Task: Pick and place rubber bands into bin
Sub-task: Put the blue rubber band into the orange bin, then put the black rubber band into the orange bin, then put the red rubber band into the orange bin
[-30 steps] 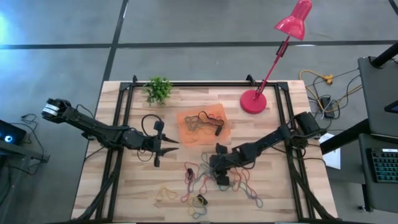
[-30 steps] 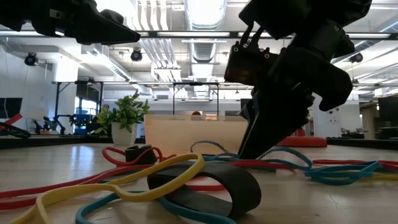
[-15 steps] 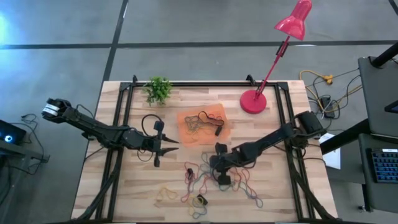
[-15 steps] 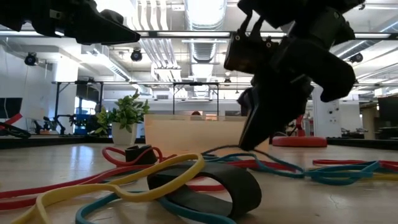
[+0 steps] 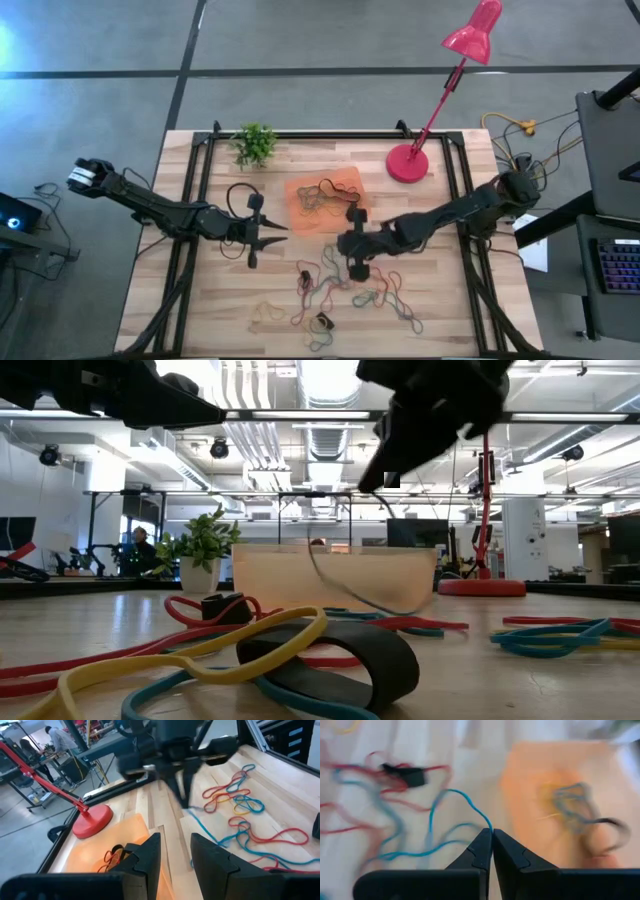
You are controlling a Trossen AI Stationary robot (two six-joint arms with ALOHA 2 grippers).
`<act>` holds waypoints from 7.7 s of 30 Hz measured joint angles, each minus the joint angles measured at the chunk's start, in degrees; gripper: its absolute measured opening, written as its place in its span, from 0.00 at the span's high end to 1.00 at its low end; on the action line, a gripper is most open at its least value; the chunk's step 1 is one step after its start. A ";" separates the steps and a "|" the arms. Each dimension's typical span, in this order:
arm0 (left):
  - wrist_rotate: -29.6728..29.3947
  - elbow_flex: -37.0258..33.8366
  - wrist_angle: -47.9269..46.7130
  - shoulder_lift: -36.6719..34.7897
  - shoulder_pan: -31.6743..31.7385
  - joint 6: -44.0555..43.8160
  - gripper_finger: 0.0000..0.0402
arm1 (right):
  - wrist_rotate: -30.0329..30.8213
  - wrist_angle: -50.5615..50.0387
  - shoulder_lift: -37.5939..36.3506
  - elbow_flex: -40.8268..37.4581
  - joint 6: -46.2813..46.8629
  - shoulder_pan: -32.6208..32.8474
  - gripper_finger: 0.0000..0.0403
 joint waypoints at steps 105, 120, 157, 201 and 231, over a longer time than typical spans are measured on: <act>18.73 34.54 -38.70 42.25 0.37 -0.34 0.77 | -10.43 -1.68 -4.99 -9.23 4.75 2.84 0.78; 20.29 35.61 -37.88 46.84 0.44 -0.09 0.77 | -10.24 -0.42 -5.01 -9.41 6.09 4.68 0.83; -7.37 36.13 -38.03 29.39 3.63 4.52 1.00 | -7.20 0.01 -5.01 -9.93 7.78 5.90 0.83; -7.95 33.29 -45.68 33.66 13.53 -7.85 0.78 | -6.47 -8.92 -5.01 -12.57 21.36 9.50 0.83; -7.99 32.83 -43.84 33.66 10.43 -9.73 0.78 | -11.97 -1.77 -2.45 -19.09 37.59 12.04 0.52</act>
